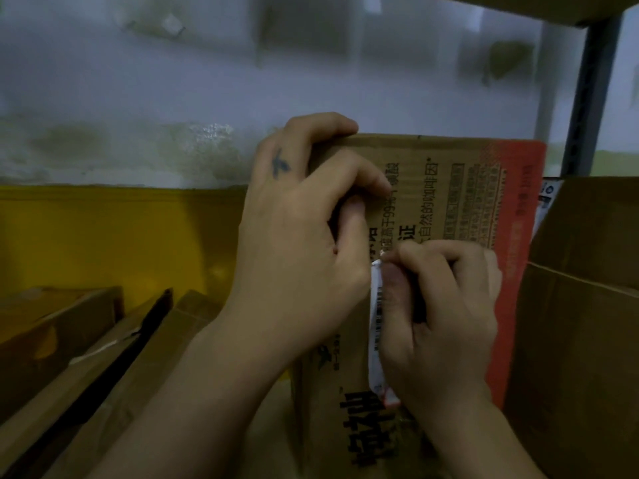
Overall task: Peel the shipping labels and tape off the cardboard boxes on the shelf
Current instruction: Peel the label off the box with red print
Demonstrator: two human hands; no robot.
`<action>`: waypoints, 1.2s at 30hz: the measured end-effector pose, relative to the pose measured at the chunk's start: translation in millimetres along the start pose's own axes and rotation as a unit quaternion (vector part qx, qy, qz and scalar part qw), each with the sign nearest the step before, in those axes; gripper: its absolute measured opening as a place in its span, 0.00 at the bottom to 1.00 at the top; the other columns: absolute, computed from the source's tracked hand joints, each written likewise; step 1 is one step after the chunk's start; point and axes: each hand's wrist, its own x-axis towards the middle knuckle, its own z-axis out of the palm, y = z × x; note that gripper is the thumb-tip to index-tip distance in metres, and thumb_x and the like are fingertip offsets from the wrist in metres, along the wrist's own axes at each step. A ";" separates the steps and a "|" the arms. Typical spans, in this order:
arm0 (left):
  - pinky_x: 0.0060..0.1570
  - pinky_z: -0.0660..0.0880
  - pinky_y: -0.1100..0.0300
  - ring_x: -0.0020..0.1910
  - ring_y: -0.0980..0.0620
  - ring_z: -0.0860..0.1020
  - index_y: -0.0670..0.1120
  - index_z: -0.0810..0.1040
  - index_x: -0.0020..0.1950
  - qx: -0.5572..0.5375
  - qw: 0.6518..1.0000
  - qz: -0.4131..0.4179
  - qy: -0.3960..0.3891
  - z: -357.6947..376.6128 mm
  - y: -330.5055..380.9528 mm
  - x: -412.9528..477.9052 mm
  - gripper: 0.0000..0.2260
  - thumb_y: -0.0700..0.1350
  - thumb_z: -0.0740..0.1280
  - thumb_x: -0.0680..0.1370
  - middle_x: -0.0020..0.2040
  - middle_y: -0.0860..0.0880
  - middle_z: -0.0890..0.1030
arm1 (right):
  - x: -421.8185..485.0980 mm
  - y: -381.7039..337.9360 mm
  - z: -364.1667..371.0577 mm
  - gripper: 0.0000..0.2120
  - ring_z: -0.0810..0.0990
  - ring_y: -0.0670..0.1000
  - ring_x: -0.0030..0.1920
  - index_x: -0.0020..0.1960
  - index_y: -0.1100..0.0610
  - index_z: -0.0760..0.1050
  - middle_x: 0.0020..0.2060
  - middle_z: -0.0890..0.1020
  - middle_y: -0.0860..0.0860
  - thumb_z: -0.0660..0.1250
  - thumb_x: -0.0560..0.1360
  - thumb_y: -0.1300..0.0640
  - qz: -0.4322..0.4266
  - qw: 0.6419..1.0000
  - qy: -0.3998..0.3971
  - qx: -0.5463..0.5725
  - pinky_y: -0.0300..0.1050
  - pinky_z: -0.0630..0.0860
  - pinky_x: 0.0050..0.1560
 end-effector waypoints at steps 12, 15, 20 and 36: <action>0.61 0.63 0.68 0.62 0.52 0.70 0.46 0.81 0.47 -0.003 1.000 0.004 0.007 2.6 -1.0 0.0 0.07 0.36 0.67 0.73 0.61 0.50 0.73 | -6.4 0.1 -1.0 0.07 0.76 0.54 0.43 0.55 0.53 0.78 0.44 0.78 0.53 0.64 0.78 0.55 0.005 0.999 0.012 0.032 0.51 0.68 0.44; 0.61 0.64 0.67 0.63 0.51 0.70 0.46 0.81 0.46 -0.008 1.000 0.004 0.012 3.2 -1.1 -0.4 0.07 0.36 0.67 0.73 0.61 0.51 0.71 | -5.2 -1.3 1.2 0.09 0.76 0.56 0.42 0.50 0.58 0.82 0.42 0.78 0.55 0.65 0.77 0.56 0.011 1.000 0.023 0.016 0.51 0.68 0.44; 0.60 0.64 0.68 0.63 0.50 0.70 0.46 0.81 0.47 -0.004 1.000 0.002 0.005 2.6 -0.1 0.1 0.07 0.37 0.67 0.73 0.61 0.52 0.70 | -4.6 0.1 3.6 0.10 0.77 0.58 0.40 0.46 0.61 0.83 0.40 0.79 0.57 0.65 0.77 0.58 -0.005 0.999 0.036 -0.004 0.51 0.67 0.42; 0.62 0.64 0.67 0.64 0.53 0.69 0.46 0.81 0.46 -0.004 1.000 0.007 0.005 2.8 -1.6 -0.6 0.06 0.38 0.68 0.73 0.62 0.51 0.71 | -5.1 -2.2 1.3 0.03 0.73 0.48 0.46 0.49 0.52 0.74 0.44 0.76 0.48 0.63 0.77 0.58 0.015 0.999 0.020 0.046 0.45 0.64 0.47</action>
